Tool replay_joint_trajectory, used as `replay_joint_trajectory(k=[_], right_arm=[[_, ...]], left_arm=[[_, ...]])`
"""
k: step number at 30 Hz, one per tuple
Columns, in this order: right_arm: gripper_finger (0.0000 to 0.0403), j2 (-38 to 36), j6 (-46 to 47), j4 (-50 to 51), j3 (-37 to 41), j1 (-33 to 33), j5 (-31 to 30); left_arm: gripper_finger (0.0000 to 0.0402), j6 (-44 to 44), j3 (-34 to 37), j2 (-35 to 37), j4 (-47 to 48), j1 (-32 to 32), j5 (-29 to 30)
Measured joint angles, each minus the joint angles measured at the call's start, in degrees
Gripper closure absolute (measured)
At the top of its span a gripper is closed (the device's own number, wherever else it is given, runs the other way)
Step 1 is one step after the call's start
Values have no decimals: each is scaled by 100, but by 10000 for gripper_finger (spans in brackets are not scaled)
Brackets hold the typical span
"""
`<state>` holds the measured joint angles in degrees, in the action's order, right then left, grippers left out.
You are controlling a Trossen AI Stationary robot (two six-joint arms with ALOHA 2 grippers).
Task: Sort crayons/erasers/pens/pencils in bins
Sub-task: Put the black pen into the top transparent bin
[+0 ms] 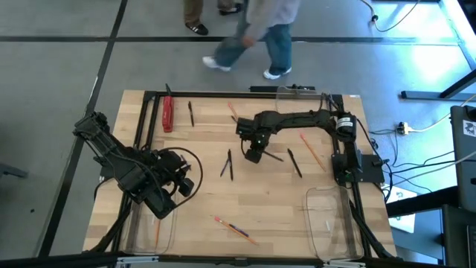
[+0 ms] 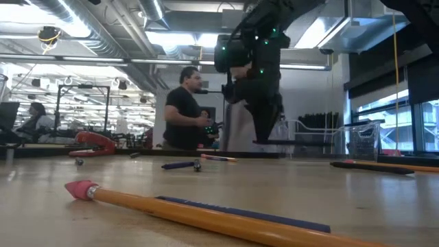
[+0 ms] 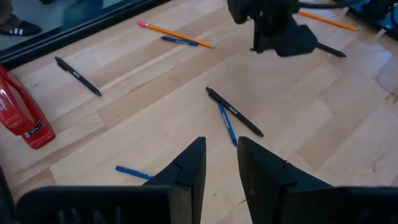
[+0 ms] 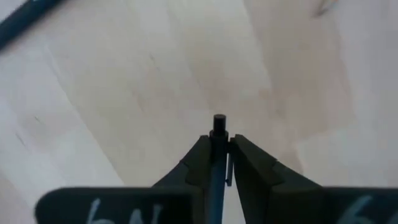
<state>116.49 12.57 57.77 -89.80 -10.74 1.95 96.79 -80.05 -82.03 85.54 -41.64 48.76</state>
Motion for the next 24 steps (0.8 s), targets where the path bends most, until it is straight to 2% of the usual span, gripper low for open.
replay_joint_trajectory(k=[9,15,20,24], right_arm=[[349,-7,-1157,1251,-1454,-130,-124],[349,-17,-1803,2173,-2402,-285,-1198],[347,-28,-2093,2727,-3018,-641,-1641],[344,-31,-2211,3002,-3296,-954,-2283]], left_arm=[[317,2,0,-1,4,-1,1],[317,1,0,-1,4,1,19],[317,2,0,-1,4,39,21],[317,2,0,-1,4,139,23]])
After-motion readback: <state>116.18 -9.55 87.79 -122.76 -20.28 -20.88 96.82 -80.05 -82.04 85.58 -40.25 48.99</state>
